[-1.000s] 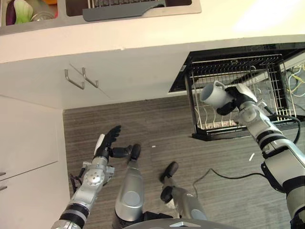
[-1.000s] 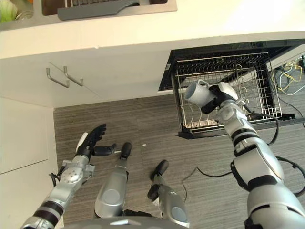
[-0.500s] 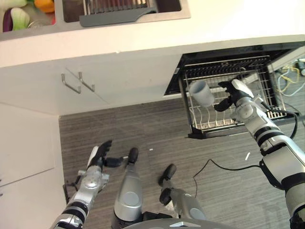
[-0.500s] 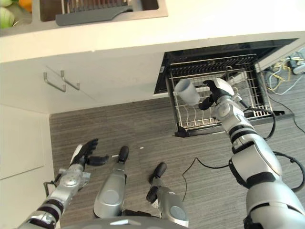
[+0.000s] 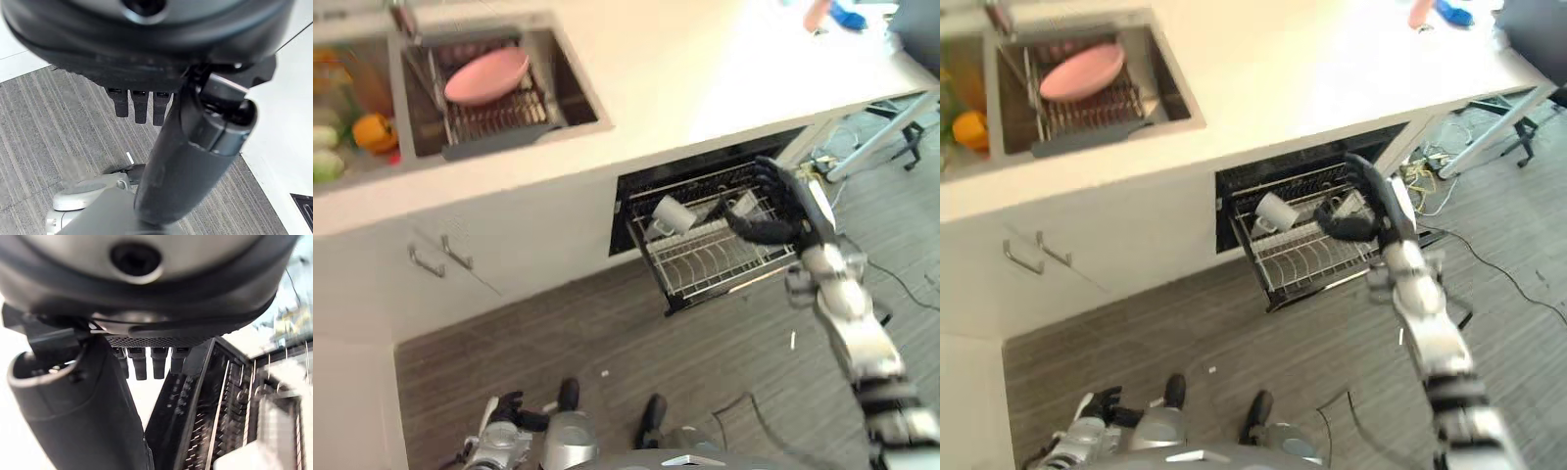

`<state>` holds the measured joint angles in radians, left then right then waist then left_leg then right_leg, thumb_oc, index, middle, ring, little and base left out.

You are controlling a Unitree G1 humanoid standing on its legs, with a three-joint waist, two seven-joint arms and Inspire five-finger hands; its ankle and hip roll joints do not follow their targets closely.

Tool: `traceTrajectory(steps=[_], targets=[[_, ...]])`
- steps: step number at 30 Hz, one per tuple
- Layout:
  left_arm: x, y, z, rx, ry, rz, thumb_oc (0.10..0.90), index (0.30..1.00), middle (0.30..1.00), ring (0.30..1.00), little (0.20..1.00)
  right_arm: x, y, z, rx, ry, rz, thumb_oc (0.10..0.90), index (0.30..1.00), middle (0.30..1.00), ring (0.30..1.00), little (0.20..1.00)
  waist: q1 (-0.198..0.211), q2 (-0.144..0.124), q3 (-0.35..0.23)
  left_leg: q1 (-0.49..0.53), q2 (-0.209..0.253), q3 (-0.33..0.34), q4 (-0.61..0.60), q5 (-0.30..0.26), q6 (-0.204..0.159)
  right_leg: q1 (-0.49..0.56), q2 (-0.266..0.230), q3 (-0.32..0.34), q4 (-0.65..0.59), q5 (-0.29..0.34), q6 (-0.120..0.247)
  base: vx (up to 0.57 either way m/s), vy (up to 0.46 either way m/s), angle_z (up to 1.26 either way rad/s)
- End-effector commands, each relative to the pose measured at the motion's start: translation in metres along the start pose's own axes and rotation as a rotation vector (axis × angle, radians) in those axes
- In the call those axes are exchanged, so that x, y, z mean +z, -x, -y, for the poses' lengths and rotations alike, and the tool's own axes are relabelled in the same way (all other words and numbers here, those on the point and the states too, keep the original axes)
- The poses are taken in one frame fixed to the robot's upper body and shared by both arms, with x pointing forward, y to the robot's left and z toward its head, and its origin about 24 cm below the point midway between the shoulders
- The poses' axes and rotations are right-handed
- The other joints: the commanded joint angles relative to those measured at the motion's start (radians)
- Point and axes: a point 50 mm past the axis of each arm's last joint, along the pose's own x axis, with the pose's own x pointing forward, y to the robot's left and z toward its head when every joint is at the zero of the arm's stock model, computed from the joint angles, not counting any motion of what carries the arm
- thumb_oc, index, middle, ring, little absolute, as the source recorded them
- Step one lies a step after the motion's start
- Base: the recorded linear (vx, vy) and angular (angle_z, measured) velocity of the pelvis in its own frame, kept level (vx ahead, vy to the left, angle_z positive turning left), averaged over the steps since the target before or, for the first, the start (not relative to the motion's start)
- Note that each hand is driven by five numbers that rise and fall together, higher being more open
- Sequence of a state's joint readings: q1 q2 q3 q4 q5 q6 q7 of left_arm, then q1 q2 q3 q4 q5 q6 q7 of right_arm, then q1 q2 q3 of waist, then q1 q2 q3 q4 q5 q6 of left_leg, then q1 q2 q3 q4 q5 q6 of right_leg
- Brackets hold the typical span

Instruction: Place the dishes in the dishwasher.

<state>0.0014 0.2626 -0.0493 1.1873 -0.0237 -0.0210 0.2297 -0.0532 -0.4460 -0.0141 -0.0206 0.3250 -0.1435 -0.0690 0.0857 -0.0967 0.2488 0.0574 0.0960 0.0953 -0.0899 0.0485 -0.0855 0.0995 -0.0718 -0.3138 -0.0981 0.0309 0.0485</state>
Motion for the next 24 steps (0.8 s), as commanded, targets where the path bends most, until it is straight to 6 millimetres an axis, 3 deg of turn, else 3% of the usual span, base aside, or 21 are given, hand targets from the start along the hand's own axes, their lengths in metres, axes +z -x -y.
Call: traceTrajectory(steps=[1, 3, 5, 6, 8, 11, 13, 15, 17, 18, 20, 22, 24], targets=[[-0.019, 0.0, -0.009, 0.033, -0.014, -0.101, 0.8, 0.9, 0.9, 0.9, 0.9, 0.062, -0.026, -0.008, 0.046, -0.202, 0.352, 0.8, 0.9, 0.9, 0.9, 0.9, 0.01, 0.012, -0.051, -0.041, 0.041, 0.053, 0.028, -0.001, -0.024, -0.012, -0.043, -0.007, 0.062, -0.095, 0.066, 0.04, -0.011, 0.01], [-0.028, 0.002, -0.007, 0.044, 0.004, -0.133, 0.8, 0.9, 0.9, 0.9, 0.9, 0.084, -0.01, -0.02, 0.092, -0.327, 0.485, 0.8, 0.9, 0.9, 0.9, 0.9, 0.004, 0.033, -0.057, -0.04, 0.042, 0.051, 0.025, 0.006, -0.029, -0.005, -0.043, -0.015, 0.062, -0.099, 0.063, 0.02, -0.016, 0.02], [-0.029, 0.003, -0.006, 0.044, 0.003, -0.134, 0.8, 0.9, 0.9, 0.9, 0.9, 0.088, -0.007, -0.022, 0.112, -0.309, 0.501, 0.8, 0.9, 0.9, 0.9, 0.9, 0.002, 0.041, -0.059, -0.04, 0.041, 0.047, 0.025, 0.009, -0.031, -0.005, -0.042, -0.018, 0.062, -0.101, 0.061, 0.0, -0.009, 0.04], [-0.03, 0.003, -0.007, 0.055, -0.009, -0.124, 0.8, 0.9, 0.9, 0.9, 0.9, 0.121, 0.002, -0.03, 0.178, -0.275, 0.658, 0.8, 0.9, 0.9, 0.9, 0.9, 0.009, 0.06, -0.057, -0.048, 0.042, 0.039, 0.025, 0.019, -0.039, -0.006, -0.041, -0.024, 0.058, -0.101, 0.059, 0.0, -0.04, 0.14], [-0.032, 0.005, -0.003, 0.065, -0.011, -0.116, 0.8, 0.9, 0.9, 0.9, 0.9, 0.141, 0.009, -0.044, 0.279, -0.42, 0.76, 0.8, 0.9, 0.9, 0.9, 0.9, 0.021, 0.091, -0.048, -0.065, 0.038, 0.028, 0.029, 0.035, -0.05, -0.004, -0.042, -0.045, 0.052, -0.1, 0.056, -0.01, -0.047, 0.3], [-0.033, 0.007, 0.0, 0.074, 0.025, -0.12, 0.8, 0.9, 0.9, 0.9, 0.9, 0.15, 0.008, -0.048, 0.306, -0.363, 0.788, 0.8, 0.9, 0.9, 0.9, 0.9, 0.034, 0.122, -0.029, -0.115, 0.023, 0.009, 0.101, 0.027, -0.059, 0.002, -0.057, -0.073, 0.046, -0.103, 0.05, -0.04, -0.031, 0.59], [-0.035, 0.008, 0.005, 0.074, 0.063, -0.127, 0.8, 0.9, 0.9, 0.9, 0.9, 0.148, 0.004, -0.049, 0.306, -0.382, 0.772, 0.8, 0.9, 0.9, 0.9, 0.9, 0.04, 0.129, -0.004, -0.19, 0.008, -0.001, 0.243, -0.01, -0.065, 0.014, -0.072, -0.083, 0.037, -0.112, 0.04, -0.05, -0.039, 0.77], [-0.035, 0.009, 0.008, 0.072, 0.099, -0.135, 0.8, 0.9, 0.9, 0.9, 0.9, 0.146, 0.003, -0.046, 0.286, -0.375, 0.763, 0.8, 0.9, 0.9, 0.9, 0.9, 0.041, 0.13, 0.002, -0.235, 0.005, 0.016, 0.28, 0.0, -0.068, 0.02, -0.076, -0.096, 0.025, -0.114, 0.036, -0.03, -0.032, 0.61], [-0.028, 0.008, 0.012, 0.064, 0.103, -0.119, 0.8, 0.9, 0.9, 0.9, 0.9, 0.143, 0.001, -0.038, 0.222, -0.332, 0.755, 0.8, 0.9, 0.9, 0.9, 0.9, 0.036, 0.136, 0.001, -0.285, 0.048, 0.126, 0.257, 0.035, -0.069, 0.058, -0.068, -0.126, 0.012, -0.15, 0.04, 0.05, -0.037, 0.51], [-0.027, 0.008, 0.012, 0.063, 0.101, -0.117, 0.8, 0.9, 0.9, 0.9, 0.9, 0.143, 0.001, -0.037, 0.217, -0.328, 0.757, 0.8, 0.9, 0.9, 0.9, 0.9, 0.039, 0.14, 0.002, -0.293, 0.049, 0.138, 0.252, 0.058, -0.059, 0.047, -0.069, -0.139, 0.013, -0.135, 0.038, 0.21, -0.011, 0.79], [-0.018, 0.007, 0.014, 0.05, -0.019, -0.052, 0.8, 0.9, 0.9, 0.9, 0.9, 0.133, -0.002, -0.026, 0.138, -0.236, 0.715, 0.8, 0.9, 0.9, 0.9, 0.9, 0.032, 0.13, -0.023, -0.332, 0.099, 0.309, 0.132, 0.099, -0.056, 0.089, -0.06, -0.175, 0.013, -0.164, 0.06, 0.26, 0.038, 0.78], [-0.027, 0.009, 0.016, 0.042, 0.001, -0.082, 0.8, 0.9, 0.9, 0.9, 0.9, 0.127, -0.002, -0.022, 0.119, -0.189, 0.675, 0.8, 0.9, 0.9, 0.9, 0.9, 0.046, 0.123, -0.051, -0.307, 0.084, 0.286, 0.095, 0.109, -0.042, 0.113, -0.062, -0.187, 0.015, -0.169, 0.073, 0.29, 0.137, 0.74], [-0.035, 0.011, 0.017, 0.034, -0.016, -0.112, 0.8, 0.9, 0.9, 0.9, 0.9, 0.117, -0.002, -0.018, 0.099, -0.135, 0.625, 0.8, 0.9, 0.9, 0.9, 0.9, 0.047, 0.1, -0.086, -0.27, 0.05, 0.273, 0.066, 0.119, -0.022, 0.144, -0.084, -0.205, 0.033, -0.166, 0.081, 0.35, 0.214, 0.26]])
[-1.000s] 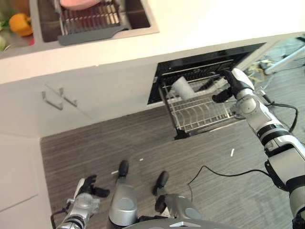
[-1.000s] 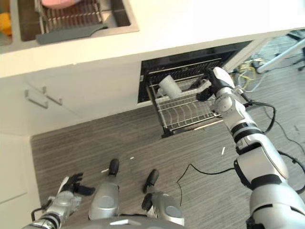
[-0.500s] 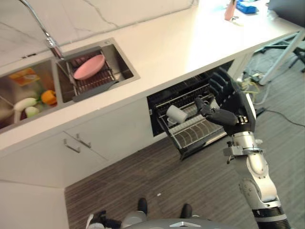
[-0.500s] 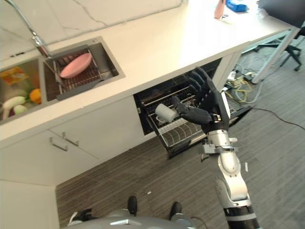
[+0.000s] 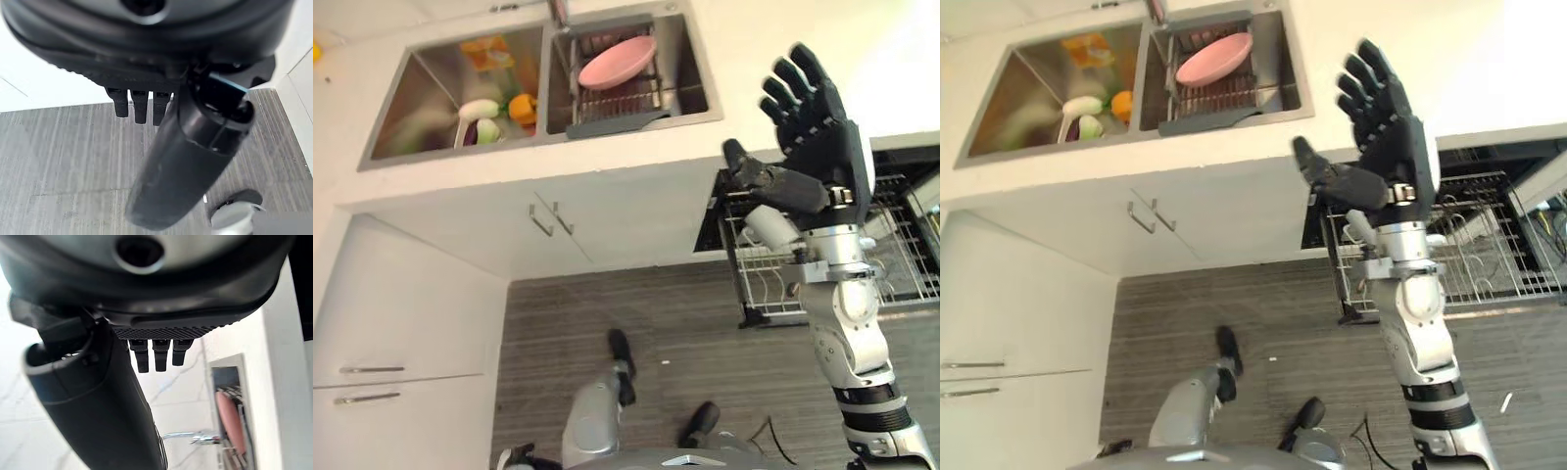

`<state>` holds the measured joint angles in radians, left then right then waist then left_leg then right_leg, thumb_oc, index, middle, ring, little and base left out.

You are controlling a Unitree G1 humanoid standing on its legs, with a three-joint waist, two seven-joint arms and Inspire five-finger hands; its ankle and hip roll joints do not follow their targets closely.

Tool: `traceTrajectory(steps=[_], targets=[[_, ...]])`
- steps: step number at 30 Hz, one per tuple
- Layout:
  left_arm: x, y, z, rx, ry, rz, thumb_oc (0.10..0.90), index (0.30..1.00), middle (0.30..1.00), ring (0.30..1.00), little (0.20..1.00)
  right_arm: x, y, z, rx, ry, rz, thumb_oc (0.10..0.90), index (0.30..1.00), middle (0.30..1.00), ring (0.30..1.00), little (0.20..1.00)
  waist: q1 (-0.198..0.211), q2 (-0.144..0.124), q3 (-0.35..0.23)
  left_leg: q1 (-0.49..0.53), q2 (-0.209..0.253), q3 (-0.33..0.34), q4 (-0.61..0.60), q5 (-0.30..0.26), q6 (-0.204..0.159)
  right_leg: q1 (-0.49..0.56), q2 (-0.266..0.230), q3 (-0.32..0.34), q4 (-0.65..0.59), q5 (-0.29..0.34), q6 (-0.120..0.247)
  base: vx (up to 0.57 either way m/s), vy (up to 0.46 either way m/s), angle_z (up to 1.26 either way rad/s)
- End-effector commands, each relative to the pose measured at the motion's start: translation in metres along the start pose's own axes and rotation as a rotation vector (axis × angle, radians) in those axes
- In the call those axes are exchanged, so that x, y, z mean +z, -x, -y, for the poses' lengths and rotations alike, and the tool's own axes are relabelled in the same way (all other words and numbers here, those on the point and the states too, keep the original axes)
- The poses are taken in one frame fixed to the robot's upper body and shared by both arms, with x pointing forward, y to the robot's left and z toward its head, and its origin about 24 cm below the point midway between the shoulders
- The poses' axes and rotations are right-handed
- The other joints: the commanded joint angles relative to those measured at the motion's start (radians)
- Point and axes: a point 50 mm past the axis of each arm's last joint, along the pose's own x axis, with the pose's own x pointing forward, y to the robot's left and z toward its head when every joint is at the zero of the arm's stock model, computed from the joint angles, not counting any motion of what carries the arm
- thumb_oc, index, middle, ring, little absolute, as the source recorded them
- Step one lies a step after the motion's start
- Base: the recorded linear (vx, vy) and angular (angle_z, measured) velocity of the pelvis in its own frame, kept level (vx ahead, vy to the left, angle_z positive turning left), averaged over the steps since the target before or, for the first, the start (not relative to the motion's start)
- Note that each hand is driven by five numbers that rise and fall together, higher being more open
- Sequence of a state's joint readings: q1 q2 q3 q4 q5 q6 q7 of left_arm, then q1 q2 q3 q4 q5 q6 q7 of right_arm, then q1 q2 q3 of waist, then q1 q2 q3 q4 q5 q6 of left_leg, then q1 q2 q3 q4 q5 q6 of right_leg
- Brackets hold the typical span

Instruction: Place the dishes in the dishwasher.

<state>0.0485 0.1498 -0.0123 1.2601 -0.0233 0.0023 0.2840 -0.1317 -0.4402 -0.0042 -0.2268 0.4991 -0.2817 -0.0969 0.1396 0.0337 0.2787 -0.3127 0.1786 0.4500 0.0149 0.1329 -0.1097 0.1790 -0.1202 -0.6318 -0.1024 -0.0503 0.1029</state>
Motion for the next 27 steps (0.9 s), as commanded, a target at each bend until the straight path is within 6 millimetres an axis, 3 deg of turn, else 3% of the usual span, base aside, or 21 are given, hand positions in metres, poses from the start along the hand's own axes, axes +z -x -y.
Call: traceTrajectory(steps=[1, 2, 4, 5, 7, 8, 9, 10, 12, 14, 15, 18, 21, 25, 27], targets=[[0.002, -0.004, -0.023, 0.072, -0.069, 0.037, 0.8, 0.9, 0.9, 0.9, 0.9, 0.037, -0.007, -0.009, 0.088, 0.099, 0.209, 0.8, 0.9, 0.9, 0.9, 0.9, -0.009, -0.043, -0.125, 0.124, -0.052, -0.08, -0.051, 0.022, 0.016, 0.066, -0.059, 0.106, 0.081, -0.088, 0.029, 0.31, 0.23, 0.0], [0.0, -0.004, -0.024, 0.07, -0.084, 0.025, 0.8, 0.9, 0.9, 0.9, 0.9, 0.034, -0.004, -0.004, 0.073, 0.142, 0.187, 0.8, 0.9, 0.9, 0.9, 0.9, -0.011, -0.053, -0.136, 0.153, -0.072, -0.071, -0.067, 0.008, 0.03, 0.064, -0.085, 0.097, 0.138, -0.09, 0.038, 0.37, 0.323, 0.25], [0.003, -0.006, -0.029, 0.077, -0.103, 0.025, 0.8, 0.9, 0.9, 0.9, 0.9, 0.03, 0.002, 0.007, -0.011, 0.205, 0.165, 0.8, 0.9, 0.9, 0.9, 0.9, -0.047, -0.07, -0.138, 0.22, -0.121, -0.084, -0.09, -0.052, 0.078, -0.003, -0.164, 0.123, 0.38, -0.027, 0.073, 0.31, 0.295, 0.47], [0.003, -0.006, -0.029, 0.077, -0.103, 0.025, 0.8, 0.9, 0.9, 0.9, 0.9, 0.03, 0.002, 0.007, -0.011, 0.205, 0.165, 0.8, 0.9, 0.9, 0.9, 0.9, -0.047, -0.07, -0.138, 0.22, -0.121, -0.084, -0.09, -0.052, 0.078, -0.003, -0.164, 0.123, 0.38, -0.027, 0.073, 0.1, 0.209, 0.5], [0.012, -0.007, -0.029, 0.07, -0.128, 0.051, 0.8, 0.9, 0.9, 0.9, 0.9, 0.028, 0.005, 0.012, -0.062, 0.235, 0.157, 0.8, 0.9, 0.9, 0.9, 0.9, -0.088, -0.062, -0.122, 0.257, -0.141, -0.094, -0.102, -0.071, 0.114, -0.086, -0.177, 0.183, 0.546, 0.043, 0.078, 0.12, 0.233, 1.01], [0.015, -0.007, -0.028, 0.067, -0.137, 0.058, 0.8, 0.9, 0.9, 0.9, 0.9, 0.024, 0.006, 0.013, -0.076, 0.242, 0.144, 0.8, 0.9, 0.9, 0.9, 0.9, -0.104, -0.058, -0.115, 0.278, -0.147, -0.103, -0.102, -0.092, 0.123, -0.135, -0.166, 0.23, 0.603, 0.04, 0.08, 0.25, 0.175, 0.99], [0.023, -0.008, -0.026, 0.055, -0.166, 0.083, 0.8, 0.9, 0.9, 0.9, 0.9, 0.022, 0.01, 0.018, -0.103, 0.254, 0.123, 0.8, 0.9, 0.9, 0.9, 0.9, -0.157, -0.043, -0.1, 0.298, -0.136, -0.165, -0.102, -0.113, 0.117, -0.265, -0.018, 0.387, 0.63, -0.032, 0.059, 0.18, 0.087, 0.38], [0.023, -0.008, -0.026, 0.055, -0.166, 0.083, 0.8, 0.9, 0.9, 0.9, 0.9, 0.022, 0.01, 0.018, -0.103, 0.254, 0.123, 0.8, 0.9, 0.9, 0.9, 0.9, -0.157, -0.043, -0.1, 0.298, -0.136, -0.165, -0.102, -0.113, 0.117, -0.265, -0.018, 0.387, 0.63, -0.032, 0.059, 0.2, 0.03, 0.21], [0.032, -0.007, -0.021, 0.034, -0.199, 0.116, 0.8, 0.9, 0.9, 0.9, 0.9, 0.025, 0.012, 0.022, -0.122, 0.261, 0.132, 0.8, 0.9, 0.9, 0.9, 0.9, -0.189, -0.039, -0.084, 0.308, -0.141, -0.206, -0.102, -0.119, 0.108, -0.328, 0.049, 0.444, 0.553, -0.076, 0.042, 0.15, -0.025, 0.51], [0.027, -0.007, -0.024, 0.029, -0.205, 0.119, 0.8, 0.9, 0.9, 0.9, 0.9, 0.029, 0.013, 0.029, -0.165, 0.285, 0.156, 0.8, 0.9, 0.9, 0.9, 0.9, -0.181, -0.048, -0.082, 0.311, -0.15, -0.219, -0.102, -0.123, 0.098, -0.321, 0.027, 0.398, 0.367, -0.054, 0.011, 0.15, -0.109, 0.61], [0.019, -0.007, -0.023, 0.011, -0.263, 0.082, 0.8, 0.9, 0.9, 0.9, 0.9, 0.031, 0.019, 0.045, -0.27, 0.356, 0.158, 0.8, 0.9, 0.9, 0.9, 0.9, -0.181, -0.053, -0.079, 0.318, -0.158, -0.231, -0.102, -0.129, 0.094, -0.284, 0.022, 0.396, 0.292, -0.045, 0.012, 0.12, -0.08, 0.57], [0.013, -0.006, -0.024, 0.016, -0.241, 0.094, 0.8, 0.9, 0.9, 0.9, 0.9, 0.037, 0.022, 0.039, -0.201, 0.363, 0.159, 0.8, 0.9, 0.9, 0.9, 0.9, -0.174, -0.051, -0.088, 0.332, -0.157, -0.221, -0.102, -0.138, 0.103, -0.262, 0.023, 0.397, 0.326, -0.051, 0.02, 0.1, 0.011, 0.39], [0.012, -0.006, -0.024, 0.006, -0.245, 0.1, 0.8, 0.9, 0.9, 0.9, 0.9, 0.039, 0.029, 0.05, -0.258, 0.376, 0.153, 0.8, 0.9, 0.9, 0.9, 0.9, -0.186, -0.042, -0.095, 0.343, -0.162, -0.23, -0.102, -0.148, 0.112, -0.263, 0.026, 0.386, 0.376, -0.057, 0.019, 0.1, -0.02, 0.02], [0.003, -0.006, -0.029, 0.02, -0.242, 0.071, 0.8, 0.9, 0.9, 0.9, 0.9, 0.042, 0.034, 0.059, -0.29, 0.413, 0.145, 0.8, 0.9, 0.9, 0.9, 0.9, -0.219, -0.043, -0.074, 0.376, -0.15, -0.252, -0.102, -0.174, 0.107, -0.359, 0.034, 0.442, 0.535, 0.004, 0.077, 0.1, -0.063, -0.29], [-0.003, -0.006, -0.031, 0.027, -0.235, 0.047, 0.8, 0.9, 0.9, 0.9, 0.9, 0.042, 0.033, 0.061, -0.309, 0.404, 0.148, 0.8, 0.9, 0.9, 0.9, 0.9, -0.221, -0.033, -0.064, 0.384, -0.129, -0.227, -0.102, -0.183, 0.097, -0.398, 0.001, 0.43, 0.518, 0.009, 0.075, 0.12, -0.138, -0.32]])
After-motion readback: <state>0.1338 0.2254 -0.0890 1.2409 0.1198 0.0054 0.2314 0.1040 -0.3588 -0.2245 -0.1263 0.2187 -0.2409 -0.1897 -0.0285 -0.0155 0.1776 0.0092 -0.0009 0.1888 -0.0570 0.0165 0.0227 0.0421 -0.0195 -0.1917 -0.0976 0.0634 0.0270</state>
